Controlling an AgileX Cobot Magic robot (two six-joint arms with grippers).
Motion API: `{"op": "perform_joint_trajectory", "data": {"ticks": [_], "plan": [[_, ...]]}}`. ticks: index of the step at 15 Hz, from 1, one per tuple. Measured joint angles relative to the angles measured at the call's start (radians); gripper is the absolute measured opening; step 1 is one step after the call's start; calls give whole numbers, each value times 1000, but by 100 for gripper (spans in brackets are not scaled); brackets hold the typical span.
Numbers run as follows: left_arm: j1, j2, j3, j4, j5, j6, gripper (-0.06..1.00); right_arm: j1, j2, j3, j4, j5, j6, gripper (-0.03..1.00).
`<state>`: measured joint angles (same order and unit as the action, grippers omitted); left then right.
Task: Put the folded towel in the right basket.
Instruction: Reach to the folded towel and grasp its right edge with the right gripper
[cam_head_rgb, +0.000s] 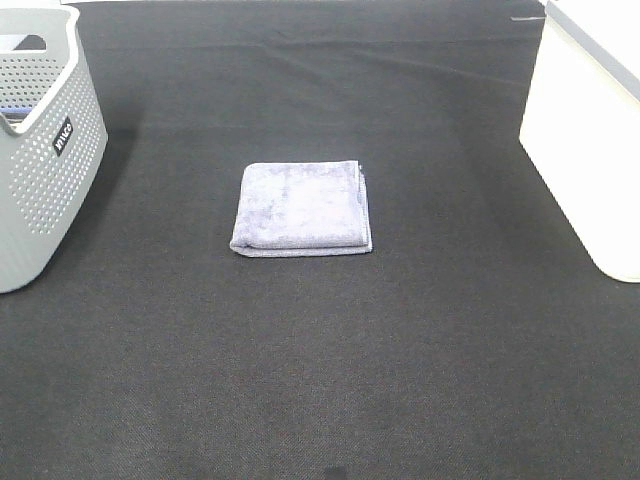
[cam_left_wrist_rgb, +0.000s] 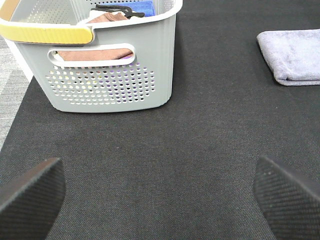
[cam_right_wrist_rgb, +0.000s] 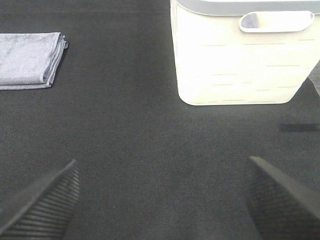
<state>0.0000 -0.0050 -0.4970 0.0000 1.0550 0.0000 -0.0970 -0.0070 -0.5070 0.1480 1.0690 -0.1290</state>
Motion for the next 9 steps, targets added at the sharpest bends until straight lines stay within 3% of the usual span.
{"op": "perform_joint_trajectory", "data": {"ticks": [9], "plan": [[0, 0, 0, 0, 0, 0, 97, 0, 0, 0, 0, 0, 0, 83]]}}
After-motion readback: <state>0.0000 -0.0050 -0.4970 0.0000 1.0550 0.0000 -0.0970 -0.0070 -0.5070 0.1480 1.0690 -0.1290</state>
